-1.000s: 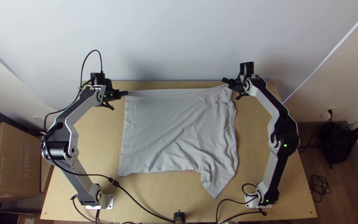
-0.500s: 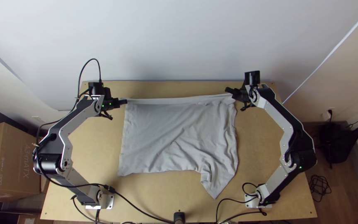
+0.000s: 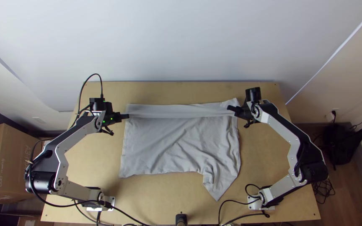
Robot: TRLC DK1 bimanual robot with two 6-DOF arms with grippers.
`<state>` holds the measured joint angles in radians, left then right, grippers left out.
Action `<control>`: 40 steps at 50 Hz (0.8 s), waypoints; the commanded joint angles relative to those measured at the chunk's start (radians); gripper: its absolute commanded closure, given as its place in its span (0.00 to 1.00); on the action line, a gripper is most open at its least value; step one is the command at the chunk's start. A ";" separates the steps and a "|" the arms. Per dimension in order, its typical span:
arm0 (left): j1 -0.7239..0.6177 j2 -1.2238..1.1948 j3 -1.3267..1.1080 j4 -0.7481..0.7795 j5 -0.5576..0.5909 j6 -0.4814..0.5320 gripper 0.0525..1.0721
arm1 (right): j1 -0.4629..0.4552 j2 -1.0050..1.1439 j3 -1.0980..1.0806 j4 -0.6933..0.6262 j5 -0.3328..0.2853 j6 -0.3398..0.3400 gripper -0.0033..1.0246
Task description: Fold the t-shirt
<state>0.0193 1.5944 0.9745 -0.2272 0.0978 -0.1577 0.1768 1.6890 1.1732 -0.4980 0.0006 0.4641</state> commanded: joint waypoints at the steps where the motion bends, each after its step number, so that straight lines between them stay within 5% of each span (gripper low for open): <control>1: -0.009 -0.031 -0.045 0.023 0.008 -0.016 0.98 | 0.004 -0.020 -0.056 0.018 0.012 0.018 0.97; 19: -0.039 -0.036 -0.106 0.069 -0.035 -0.017 0.95 | 0.003 0.021 -0.124 0.035 0.013 0.039 0.97; 22: -0.039 -0.054 -0.122 0.075 -0.035 -0.011 0.71 | 0.000 0.011 -0.122 0.032 0.012 0.038 0.89; 27: -0.038 -0.079 -0.131 0.060 -0.035 0.003 0.20 | 0.000 -0.045 -0.138 0.022 0.012 0.039 0.43; 29: -0.035 -0.085 -0.129 0.042 -0.035 0.004 0.05 | 0.000 -0.066 -0.141 0.019 0.012 0.038 0.33; 40: 0.013 -0.208 -0.152 0.022 -0.018 0.029 0.05 | -0.025 -0.284 -0.185 -0.004 0.012 0.015 0.19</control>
<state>0.0067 1.4574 0.8459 -0.1967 0.0685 -0.1490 0.1680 1.5375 1.0222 -0.4843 0.0036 0.4793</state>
